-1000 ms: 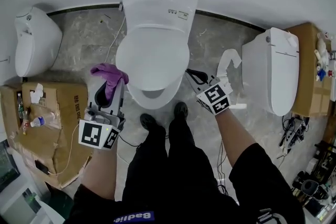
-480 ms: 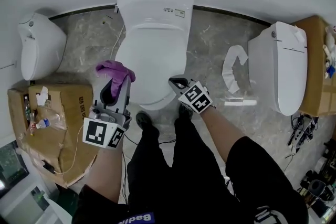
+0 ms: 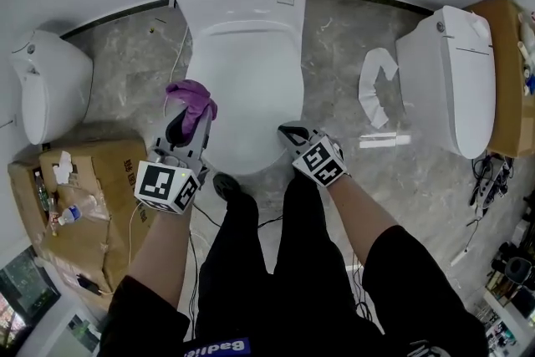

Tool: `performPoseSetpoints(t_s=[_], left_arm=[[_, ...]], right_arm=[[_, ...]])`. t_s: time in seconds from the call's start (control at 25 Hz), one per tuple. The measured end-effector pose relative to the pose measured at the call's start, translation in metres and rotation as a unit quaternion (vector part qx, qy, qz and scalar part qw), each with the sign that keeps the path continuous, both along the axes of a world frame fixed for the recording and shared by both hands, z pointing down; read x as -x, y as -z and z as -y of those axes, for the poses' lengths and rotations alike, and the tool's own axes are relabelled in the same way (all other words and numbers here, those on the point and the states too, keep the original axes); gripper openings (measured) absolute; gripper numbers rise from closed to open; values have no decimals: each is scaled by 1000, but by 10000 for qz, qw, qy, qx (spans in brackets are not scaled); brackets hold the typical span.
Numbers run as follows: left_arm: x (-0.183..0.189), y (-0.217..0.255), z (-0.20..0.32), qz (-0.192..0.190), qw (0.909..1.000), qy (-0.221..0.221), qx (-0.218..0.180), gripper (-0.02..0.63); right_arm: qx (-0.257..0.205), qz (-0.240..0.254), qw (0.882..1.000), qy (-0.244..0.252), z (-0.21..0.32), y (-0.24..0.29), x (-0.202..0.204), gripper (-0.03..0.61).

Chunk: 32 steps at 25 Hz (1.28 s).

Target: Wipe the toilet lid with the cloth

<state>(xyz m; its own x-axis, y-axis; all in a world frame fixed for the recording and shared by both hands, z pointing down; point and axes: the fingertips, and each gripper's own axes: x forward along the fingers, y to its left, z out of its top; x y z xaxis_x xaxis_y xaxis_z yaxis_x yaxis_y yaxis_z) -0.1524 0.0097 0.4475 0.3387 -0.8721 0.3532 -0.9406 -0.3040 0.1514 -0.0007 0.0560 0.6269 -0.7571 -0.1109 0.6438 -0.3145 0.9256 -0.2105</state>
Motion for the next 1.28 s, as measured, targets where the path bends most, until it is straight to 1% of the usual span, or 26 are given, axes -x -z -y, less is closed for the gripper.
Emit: performPoseSetpoints(t_s=[0.16,0.28,0.4,0.56,0.64,0.72,0.84,0.96,1.08,1.16,1.28], left_arm=[[14,-35,13,115,9995,-121,281,83],[23,-63,32,244,9985,-165,463,83],[32,-91,54,319,9975,-114,618,83],[44,-127,81,473,9953,-15,841,83],[51,-147,94,618,9929,6,1013,83],[60,-170,107,762,9888,58,1286,83],[79,-210,120,1029,9775,190,1834,83],[93,-240,129,1347,9632,245,2313,83],[97,-263,134,1886,9430,28,2743,83],[96,-273,140,2177,9309,-116,2931,83],[85,-284,151,2398,9198,-271,3094,83]], right_arm=[[-80,-273,9996,0,-8,-15,-3,28],[-22,-391,9992,83,-14,-30,-5,28],[78,-486,9985,250,-20,-42,-5,28],[118,-300,9988,370,-19,-34,-5,28],[43,-147,9992,363,-12,-18,-5,29],[-27,53,9995,326,-5,6,-4,29],[-164,393,9984,371,4,46,0,29],[-318,660,9964,422,14,74,2,29],[-350,827,9950,433,25,95,0,29],[-306,887,9948,393,29,103,-7,29],[-263,937,9949,257,35,103,-24,29]])
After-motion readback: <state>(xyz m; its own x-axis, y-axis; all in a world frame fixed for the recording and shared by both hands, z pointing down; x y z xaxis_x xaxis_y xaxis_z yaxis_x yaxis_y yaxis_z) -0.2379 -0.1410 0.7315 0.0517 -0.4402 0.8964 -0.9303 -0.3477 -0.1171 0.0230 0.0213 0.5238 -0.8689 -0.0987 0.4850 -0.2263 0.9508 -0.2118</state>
